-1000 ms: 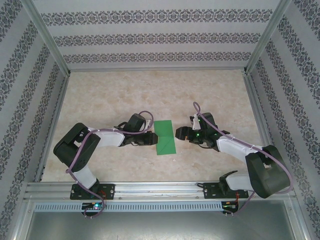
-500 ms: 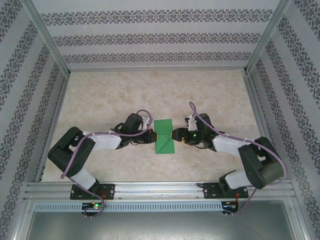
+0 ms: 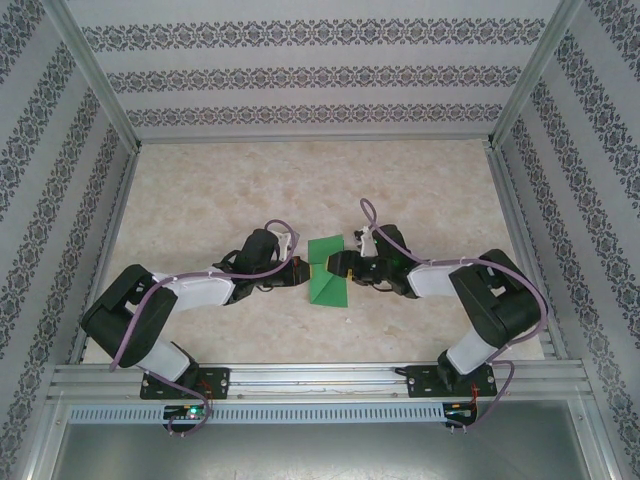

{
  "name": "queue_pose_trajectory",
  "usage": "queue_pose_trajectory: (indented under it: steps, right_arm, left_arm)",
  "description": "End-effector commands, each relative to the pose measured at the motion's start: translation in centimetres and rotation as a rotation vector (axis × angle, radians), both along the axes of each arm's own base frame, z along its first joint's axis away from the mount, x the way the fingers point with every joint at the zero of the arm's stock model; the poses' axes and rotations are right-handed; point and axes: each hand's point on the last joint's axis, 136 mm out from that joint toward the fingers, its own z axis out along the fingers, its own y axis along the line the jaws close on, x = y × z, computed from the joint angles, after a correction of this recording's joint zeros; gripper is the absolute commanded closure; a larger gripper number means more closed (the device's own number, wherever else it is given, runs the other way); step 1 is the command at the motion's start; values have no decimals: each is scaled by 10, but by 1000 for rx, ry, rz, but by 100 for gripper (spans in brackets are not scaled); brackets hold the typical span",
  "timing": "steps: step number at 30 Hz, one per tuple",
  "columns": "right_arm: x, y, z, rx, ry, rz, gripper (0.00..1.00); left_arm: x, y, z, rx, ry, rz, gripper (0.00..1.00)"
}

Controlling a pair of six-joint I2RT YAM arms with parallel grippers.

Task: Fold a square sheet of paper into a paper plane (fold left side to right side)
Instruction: Turn over the paper at the center of the table.

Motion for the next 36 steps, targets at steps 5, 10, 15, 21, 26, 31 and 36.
queue_pose_trajectory:
  steps: [5,10,15,21,26,31,36]
  right_arm:
    - [17,18,12,43,-55,7,52]
    - [15,17,5,35,-41,0,73]
    - [18,15,14,34,-78,-6,90]
    - [26,9,55,82,-194,3,99]
    - [29,1,111,158,-339,24,100]
    - [25,-9,182,250,-520,32,100]
    - [9,-14,256,360,-688,46,100]
  left_arm:
    - [8,2,0,-20,-22,33,97]
    - [9,7,-1,1,-27,52,85]
    - [9,22,12,47,-74,87,72]
    - [7,51,48,78,-180,163,55]
    - [1,72,91,8,-293,242,31]
    - [-13,75,152,-223,-401,210,11]
    - [-30,64,213,-447,-496,102,10]
